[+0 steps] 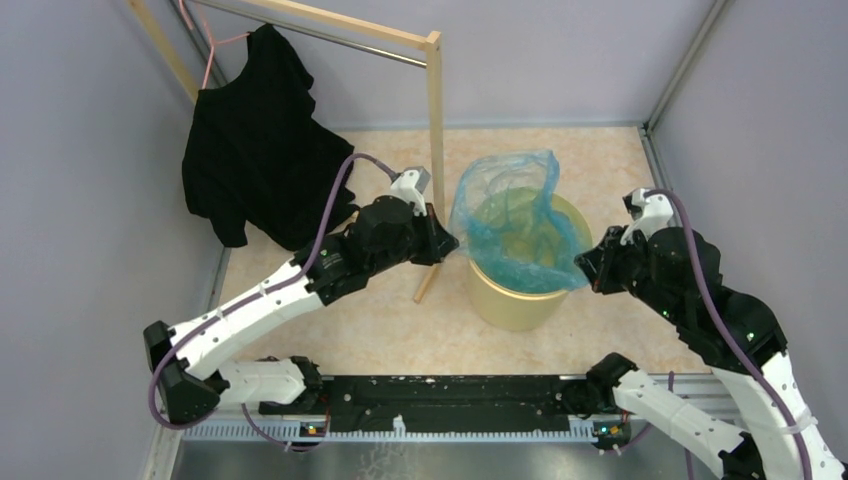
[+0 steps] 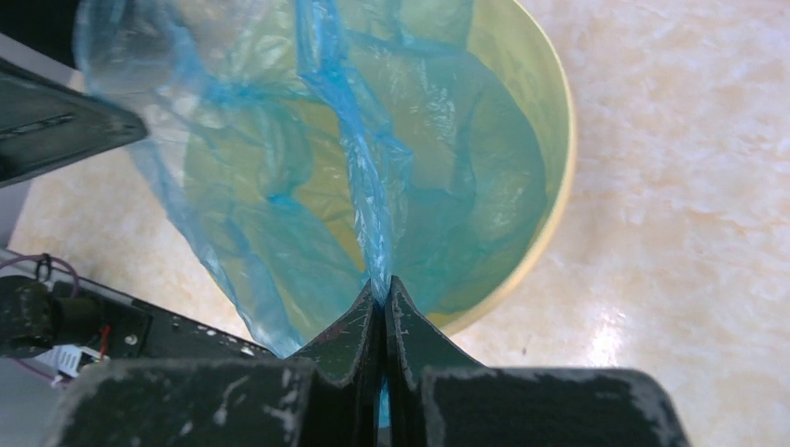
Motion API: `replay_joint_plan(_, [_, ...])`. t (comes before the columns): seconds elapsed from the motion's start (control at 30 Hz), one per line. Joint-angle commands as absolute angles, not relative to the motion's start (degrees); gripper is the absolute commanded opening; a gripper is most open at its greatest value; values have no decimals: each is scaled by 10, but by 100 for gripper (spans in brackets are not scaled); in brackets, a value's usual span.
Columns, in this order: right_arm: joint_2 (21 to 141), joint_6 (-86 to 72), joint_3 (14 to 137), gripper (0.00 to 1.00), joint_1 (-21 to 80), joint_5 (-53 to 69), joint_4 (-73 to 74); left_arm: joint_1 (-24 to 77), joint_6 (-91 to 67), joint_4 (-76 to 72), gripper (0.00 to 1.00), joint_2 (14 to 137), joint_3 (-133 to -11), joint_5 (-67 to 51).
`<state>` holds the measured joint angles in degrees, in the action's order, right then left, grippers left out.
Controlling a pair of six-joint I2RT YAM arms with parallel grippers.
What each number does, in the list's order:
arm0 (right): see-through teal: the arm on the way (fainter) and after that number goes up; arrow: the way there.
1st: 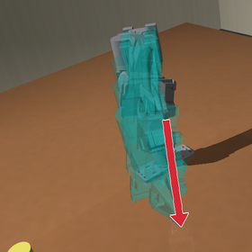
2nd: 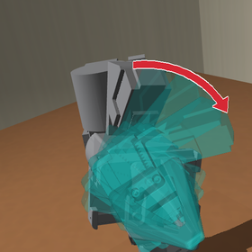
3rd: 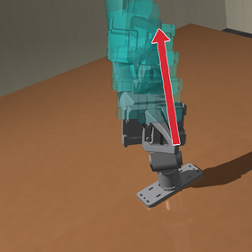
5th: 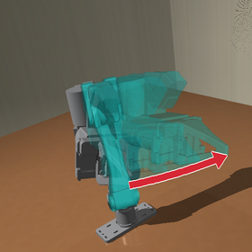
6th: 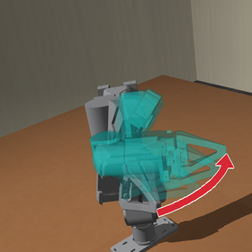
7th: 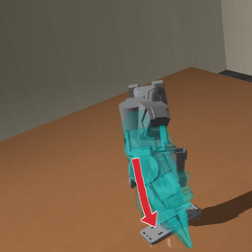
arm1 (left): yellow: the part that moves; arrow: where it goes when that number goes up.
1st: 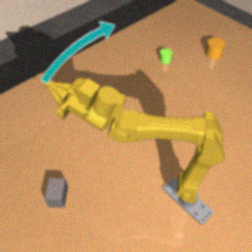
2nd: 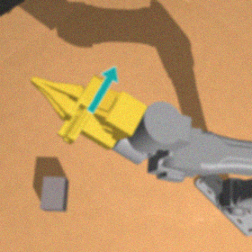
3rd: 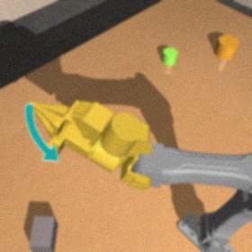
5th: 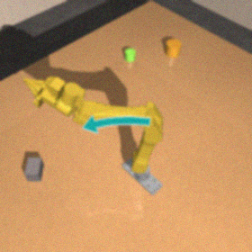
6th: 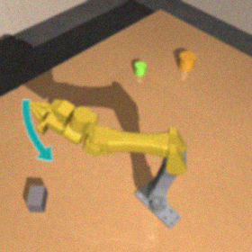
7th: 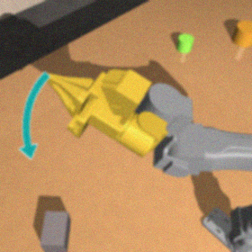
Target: Put the trash bags into the trash bin
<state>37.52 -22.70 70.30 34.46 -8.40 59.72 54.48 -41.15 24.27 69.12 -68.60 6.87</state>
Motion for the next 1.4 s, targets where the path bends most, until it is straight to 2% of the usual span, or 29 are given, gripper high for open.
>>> replay_joint_plan(0.0, [369, -225, 718, 0, 346, -128, 649, 546, -425, 237, 0, 645, -654, 41])
replay_joint_plan(0.37, [311, -344, 647, 0, 346, -181, 694, 546, -452, 154, 0, 614, -538, -82])
replay_joint_plan(0.43, [297, -374, 632, 1, 346, -196, 689, 546, -445, 153, 0, 620, -529, -77])
replay_joint_plan(0.53, [273, -414, 581, 10, 346, -246, 669, 546, -427, 154, 0, 627, -516, -39])
replay_joint_plan(0.73, [258, -439, 514, 15, 346, -315, 569, 546, -393, 113, 0, 661, -500, -5])
replay_joint_plan(0.93, [270, -500, 464, 32, 346, -364, 507, 545, -370, 98, 0, 678, -499, 56])
replay_joint_plan(1.0, [271, -488, 469, 33, 346, -361, 510, 543, -358, 97, 0, 682, -504, 63])
replay_joint_plan(1.07, [274, -443, 526, 34, 346, -341, 545, 540, -340, 100, 0, 687, -521, 57])
replay_joint_plan(1.13, [278, -391, 590, 43, 346, -320, 569, 539, -327, 111, 0, 691, -539, 57])
replay_joint_plan(1.2, [289, -347, 642, 59, 346, -292, 579, 539, -319, 114, 0, 694, -546, 59])
replay_joint_plan(1.3, [320, -283, 707, 65, 346, -246, 589, 539, -315, 116, 0, 698, -547, 61])
replay_joint_plan(1.37, [339, -241, 737, 71, 346, -266, 592, 539, -316, 122, 0, 701, -550, 64])
